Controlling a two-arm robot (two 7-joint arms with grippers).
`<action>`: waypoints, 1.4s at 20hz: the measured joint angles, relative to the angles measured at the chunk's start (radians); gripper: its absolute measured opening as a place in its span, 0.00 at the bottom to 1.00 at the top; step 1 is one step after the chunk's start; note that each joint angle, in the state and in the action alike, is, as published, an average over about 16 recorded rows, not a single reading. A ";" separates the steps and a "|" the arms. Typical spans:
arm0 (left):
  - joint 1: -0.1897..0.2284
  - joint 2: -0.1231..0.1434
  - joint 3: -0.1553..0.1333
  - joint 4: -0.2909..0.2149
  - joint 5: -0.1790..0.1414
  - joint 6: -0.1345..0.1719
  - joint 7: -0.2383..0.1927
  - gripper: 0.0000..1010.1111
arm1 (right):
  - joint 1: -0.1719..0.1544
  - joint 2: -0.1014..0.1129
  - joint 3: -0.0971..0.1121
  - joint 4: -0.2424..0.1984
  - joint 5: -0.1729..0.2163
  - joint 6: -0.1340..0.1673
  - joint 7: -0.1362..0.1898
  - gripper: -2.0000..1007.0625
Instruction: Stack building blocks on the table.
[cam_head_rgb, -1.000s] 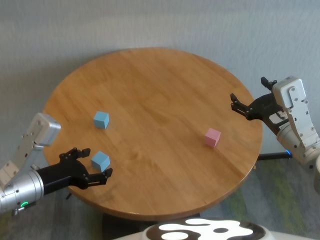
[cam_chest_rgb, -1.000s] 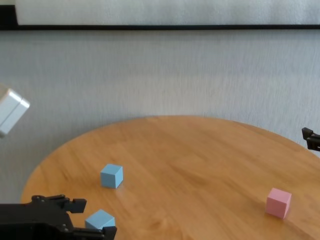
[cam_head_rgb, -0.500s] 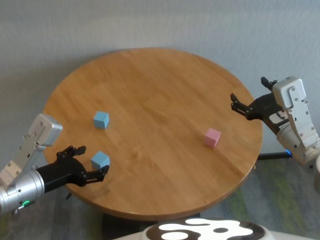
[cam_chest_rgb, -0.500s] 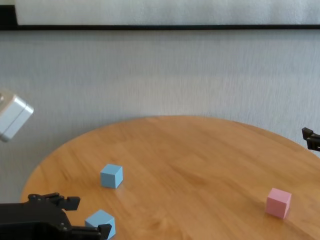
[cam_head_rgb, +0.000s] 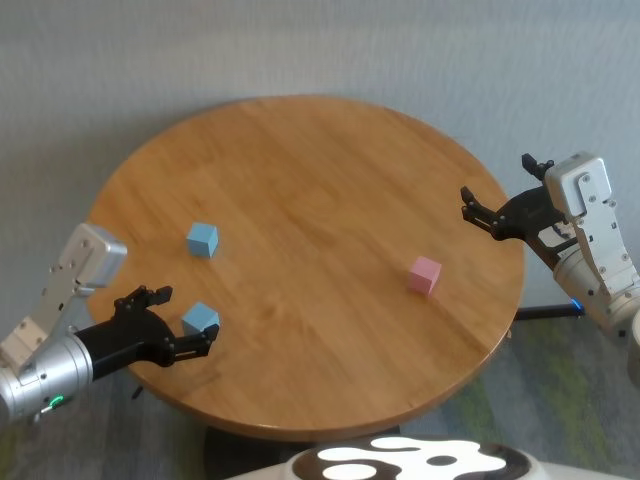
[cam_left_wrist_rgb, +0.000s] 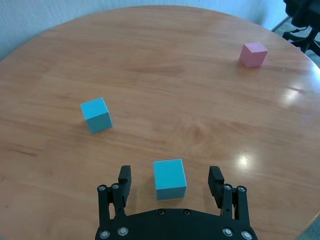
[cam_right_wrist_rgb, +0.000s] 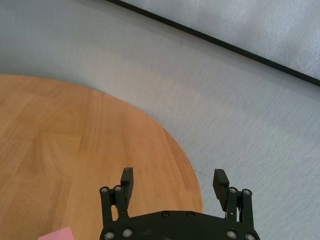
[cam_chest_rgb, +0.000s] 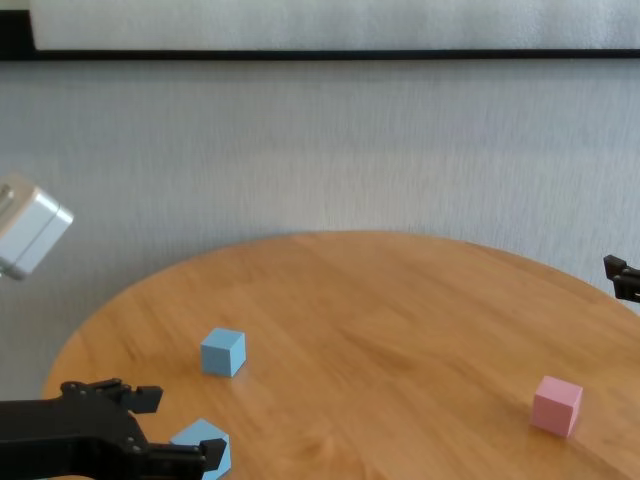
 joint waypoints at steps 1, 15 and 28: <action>-0.002 -0.004 -0.001 0.004 0.002 0.002 -0.001 0.99 | 0.000 0.000 0.000 0.000 0.000 0.000 0.000 1.00; -0.024 -0.062 -0.017 0.049 0.021 0.034 0.001 0.99 | 0.000 0.000 0.000 0.000 0.000 0.000 0.000 1.00; -0.027 -0.097 -0.042 0.070 0.020 0.056 0.014 0.99 | 0.000 0.000 0.000 0.000 0.000 0.000 0.000 1.00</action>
